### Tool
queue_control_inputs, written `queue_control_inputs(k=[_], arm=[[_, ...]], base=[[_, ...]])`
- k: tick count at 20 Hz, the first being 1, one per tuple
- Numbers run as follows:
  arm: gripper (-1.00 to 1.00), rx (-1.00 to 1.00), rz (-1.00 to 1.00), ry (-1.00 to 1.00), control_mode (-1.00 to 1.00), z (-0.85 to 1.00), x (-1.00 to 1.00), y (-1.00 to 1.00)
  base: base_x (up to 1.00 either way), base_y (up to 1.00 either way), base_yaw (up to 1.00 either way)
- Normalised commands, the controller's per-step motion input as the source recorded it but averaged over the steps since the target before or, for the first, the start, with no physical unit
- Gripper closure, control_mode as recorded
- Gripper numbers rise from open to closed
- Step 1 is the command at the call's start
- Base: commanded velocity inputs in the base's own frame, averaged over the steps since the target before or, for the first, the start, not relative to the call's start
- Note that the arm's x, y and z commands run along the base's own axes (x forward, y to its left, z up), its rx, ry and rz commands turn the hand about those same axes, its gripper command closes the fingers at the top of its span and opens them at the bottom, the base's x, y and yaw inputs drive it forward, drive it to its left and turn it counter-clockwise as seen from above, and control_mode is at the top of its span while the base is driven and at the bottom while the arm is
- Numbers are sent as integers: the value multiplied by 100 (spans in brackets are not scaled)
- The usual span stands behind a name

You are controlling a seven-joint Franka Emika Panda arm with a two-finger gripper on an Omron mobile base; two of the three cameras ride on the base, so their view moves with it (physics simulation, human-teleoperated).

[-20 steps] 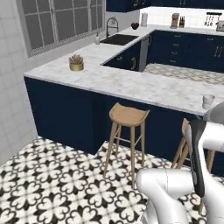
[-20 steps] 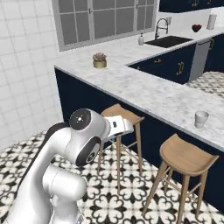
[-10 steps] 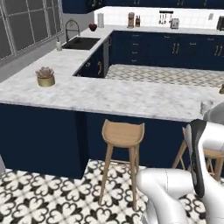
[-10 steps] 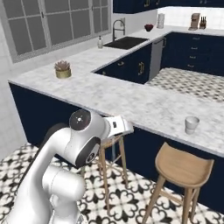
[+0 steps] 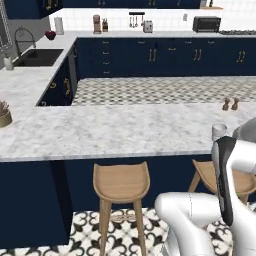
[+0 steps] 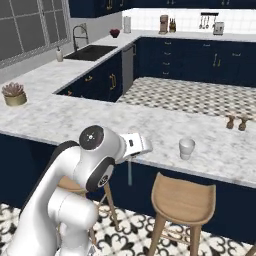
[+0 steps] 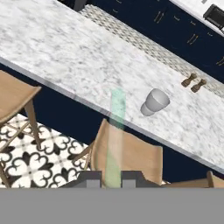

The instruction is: Take a straw from the drawer in front and place it inside the glass cup on the dining counter.

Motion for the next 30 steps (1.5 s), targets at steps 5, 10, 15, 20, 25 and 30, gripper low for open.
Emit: queue_control_inputs(k=[5, 10, 15, 20, 25, 30], arm=[[100, 0, 0, 0, 100, 0, 0, 0], [100, 0, 0, 0, 100, 0, 0, 0], [100, 0, 0, 0, 100, 0, 0, 0], [100, 0, 0, 0, 100, 0, 0, 0], [100, 0, 0, 0, 100, 0, 0, 0], [100, 0, 0, 0, 100, 0, 0, 0]], base=[[80, 29, -34], [74, 34, -18], [84, 27, -18], [94, 4, -16], [51, -18, -11], [30, -31, -10]])
